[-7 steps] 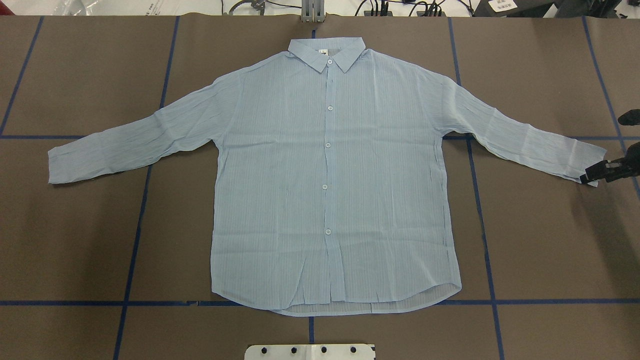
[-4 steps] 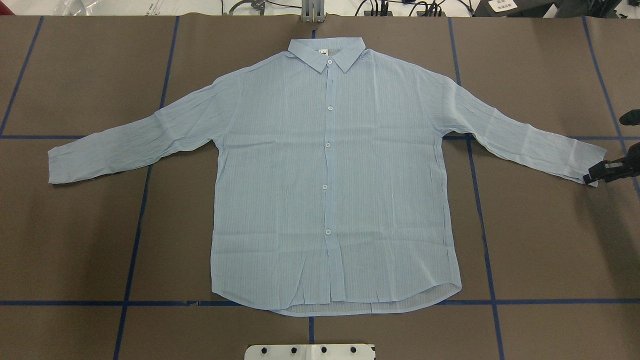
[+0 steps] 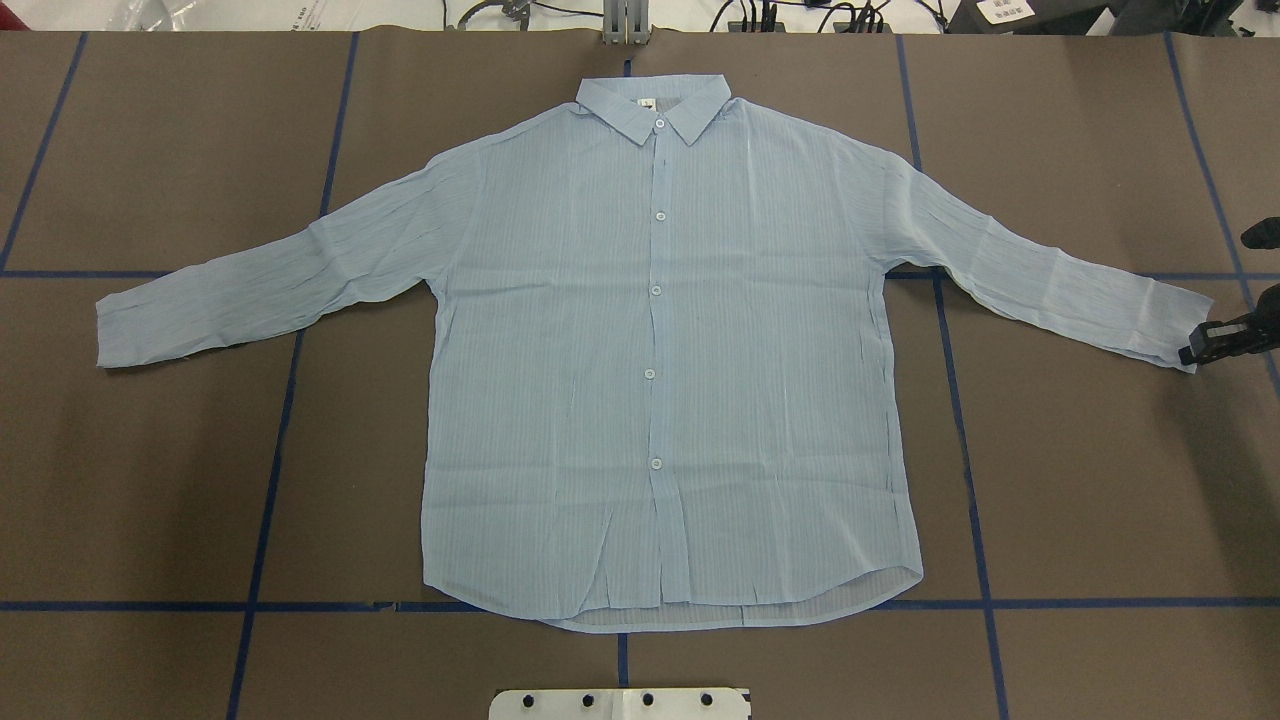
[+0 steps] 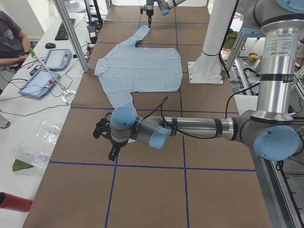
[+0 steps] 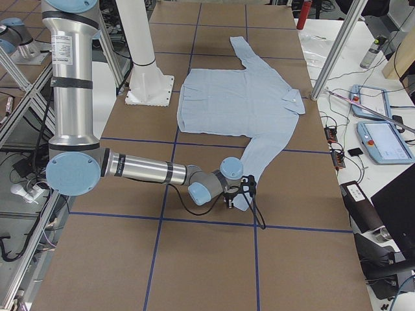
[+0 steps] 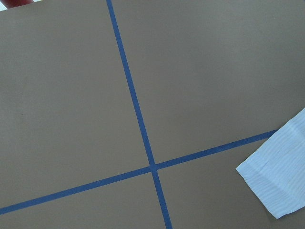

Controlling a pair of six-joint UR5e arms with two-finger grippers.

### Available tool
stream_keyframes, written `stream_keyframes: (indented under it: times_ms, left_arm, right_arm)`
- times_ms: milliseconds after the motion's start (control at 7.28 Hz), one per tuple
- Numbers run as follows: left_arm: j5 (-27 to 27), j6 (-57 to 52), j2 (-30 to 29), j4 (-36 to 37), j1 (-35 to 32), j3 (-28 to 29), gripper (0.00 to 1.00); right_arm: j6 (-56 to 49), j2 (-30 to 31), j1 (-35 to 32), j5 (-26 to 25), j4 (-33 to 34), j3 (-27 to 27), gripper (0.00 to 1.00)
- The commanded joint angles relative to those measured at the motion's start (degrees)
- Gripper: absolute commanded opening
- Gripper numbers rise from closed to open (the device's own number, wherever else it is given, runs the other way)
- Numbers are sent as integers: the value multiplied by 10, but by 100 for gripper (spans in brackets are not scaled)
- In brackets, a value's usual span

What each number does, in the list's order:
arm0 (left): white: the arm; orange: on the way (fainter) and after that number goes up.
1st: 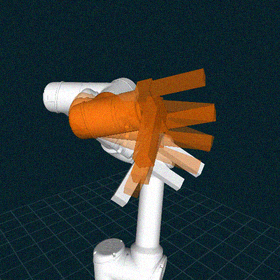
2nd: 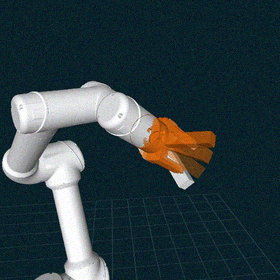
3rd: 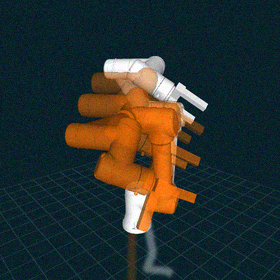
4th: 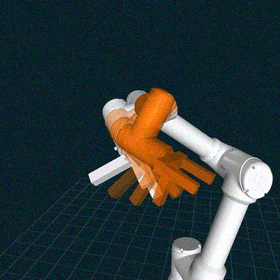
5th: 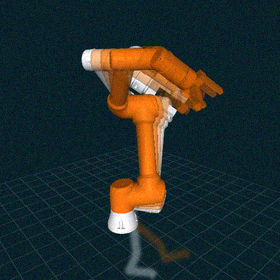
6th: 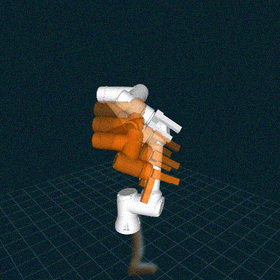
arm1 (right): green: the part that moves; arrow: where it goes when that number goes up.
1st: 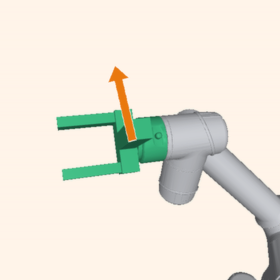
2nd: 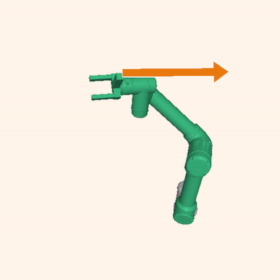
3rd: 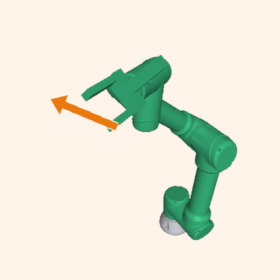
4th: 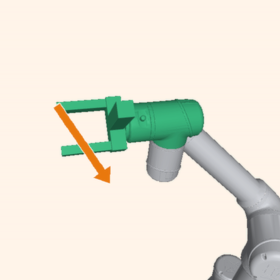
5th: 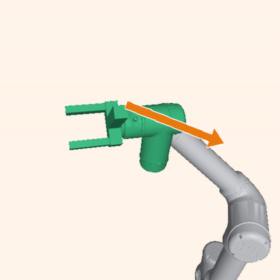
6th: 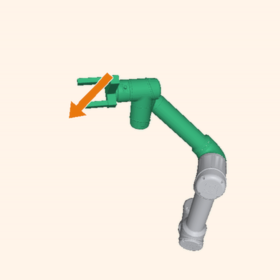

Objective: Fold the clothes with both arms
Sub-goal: 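Lower the right gripper onto the sleeve cuff nearest it and grasp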

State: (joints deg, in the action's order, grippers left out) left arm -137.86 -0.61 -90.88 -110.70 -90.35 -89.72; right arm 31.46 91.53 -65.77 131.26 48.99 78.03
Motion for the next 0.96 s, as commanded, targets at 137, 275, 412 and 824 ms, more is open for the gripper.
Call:
stream_keyframes:
  times_ms: [137, 275, 412, 824]
  left_arm:
    - [0, 1, 0, 0, 0, -1, 100]
    - [0, 0, 0, 0, 0, -1, 100]
    - [-1, 0, 0, 0, -1, -1, 100]
    - [-6, 1, 0, 0, -1, 0, 100]
  right_arm:
    - [0, 2, -8, 3, 0, 5, 0]
    - [0, 2, -18, 5, 0, 18, 0]
    - [1, 3, -30, 10, 1, 48, 0]
    - [37, -11, -38, 58, 15, 160, 0]
